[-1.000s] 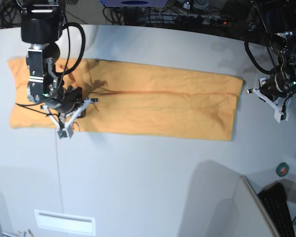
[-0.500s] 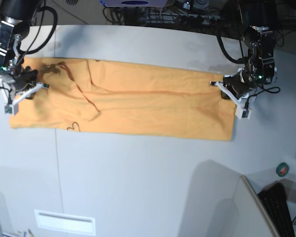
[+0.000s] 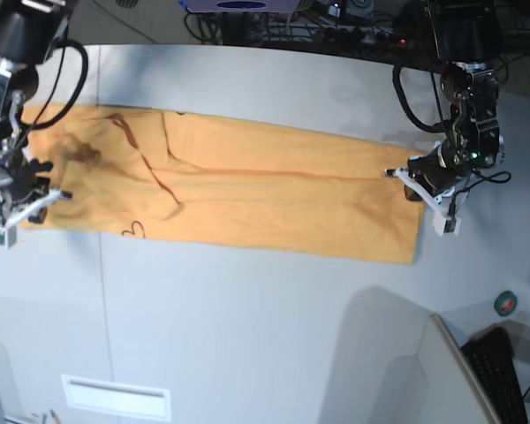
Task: Layout the t-shirt on the table in an organized manner, then fold the t-shirt properly
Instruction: 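Move the left gripper to the strip's other end and grasp it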
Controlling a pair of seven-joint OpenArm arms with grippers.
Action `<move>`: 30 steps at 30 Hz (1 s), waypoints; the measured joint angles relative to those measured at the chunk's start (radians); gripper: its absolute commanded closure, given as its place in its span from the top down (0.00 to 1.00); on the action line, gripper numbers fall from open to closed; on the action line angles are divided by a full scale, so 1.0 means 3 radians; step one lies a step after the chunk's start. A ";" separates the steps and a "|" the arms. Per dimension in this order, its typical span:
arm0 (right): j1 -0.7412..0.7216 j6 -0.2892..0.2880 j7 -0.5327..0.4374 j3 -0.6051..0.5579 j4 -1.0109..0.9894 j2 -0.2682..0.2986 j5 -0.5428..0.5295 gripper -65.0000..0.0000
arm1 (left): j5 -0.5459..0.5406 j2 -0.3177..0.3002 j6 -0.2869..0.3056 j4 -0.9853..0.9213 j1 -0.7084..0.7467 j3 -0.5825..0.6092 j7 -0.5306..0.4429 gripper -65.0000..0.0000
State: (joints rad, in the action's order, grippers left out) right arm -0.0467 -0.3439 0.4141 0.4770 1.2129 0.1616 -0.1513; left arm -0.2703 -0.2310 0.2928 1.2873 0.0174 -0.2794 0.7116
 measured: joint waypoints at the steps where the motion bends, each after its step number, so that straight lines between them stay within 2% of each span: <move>1: -0.0155 0.0014 -0.0017 0.0001 -0.0207 0.0058 0.0004 0.00 | 0.0001 0.0001 -0.0003 0.0000 -0.0032 0.0000 0.0008 0.00; 5: -0.0505 0.0043 -0.0005 0.0011 -0.0983 0.0237 0.0064 0.00 | 0.0017 -0.0004 -0.0005 -0.0181 -0.0170 -0.0008 -0.0005 0.00; 8: -0.0650 0.0048 -0.0295 0.0013 -0.1486 0.0314 0.0050 0.00 | 0.0006 0.0001 -0.0005 -0.0636 -0.0378 -0.0005 -0.0043 0.00; 12: -0.0758 0.0075 -0.0596 0.0011 -0.1907 0.0376 0.0031 0.00 | -0.0072 -0.0033 0.0047 -0.1012 -0.0449 -0.0017 -0.0413 0.00; 16: -0.0755 0.0402 -0.0762 0.0011 -0.1961 0.0364 0.0005 0.00 | -0.0102 -0.0036 0.0069 -0.1039 -0.0416 -0.0017 -0.0506 0.00; 18: -0.0754 0.0415 -0.0769 0.0011 -0.1953 0.0364 0.0006 0.00 | -0.0088 -0.0031 0.0056 -0.0963 -0.0390 -0.0017 -0.0486 0.00; 22: -0.0603 0.0406 -0.0724 0.0034 -0.1545 0.0299 0.0028 0.00 | -0.0022 -0.0006 -0.0003 -0.0673 -0.0305 -0.0008 -0.0258 0.00; 26: -0.0291 0.0393 -0.0718 0.0047 -0.0684 0.0088 0.0019 0.00 | 0.0008 0.0015 -0.0005 -0.0282 -0.0286 -0.0072 0.0155 0.00; 30: 0.0103 0.0384 -0.0730 0.0018 0.0256 -0.0137 0.0018 0.00 | -0.0027 0.0042 0.0031 0.0070 -0.0289 -0.0659 0.0285 0.00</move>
State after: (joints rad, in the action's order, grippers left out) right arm -0.0158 -0.2287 0.1951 0.4824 1.2896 0.1204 -0.1459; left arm -0.2783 -0.2184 0.3019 1.3083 -0.0692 -0.4770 0.7971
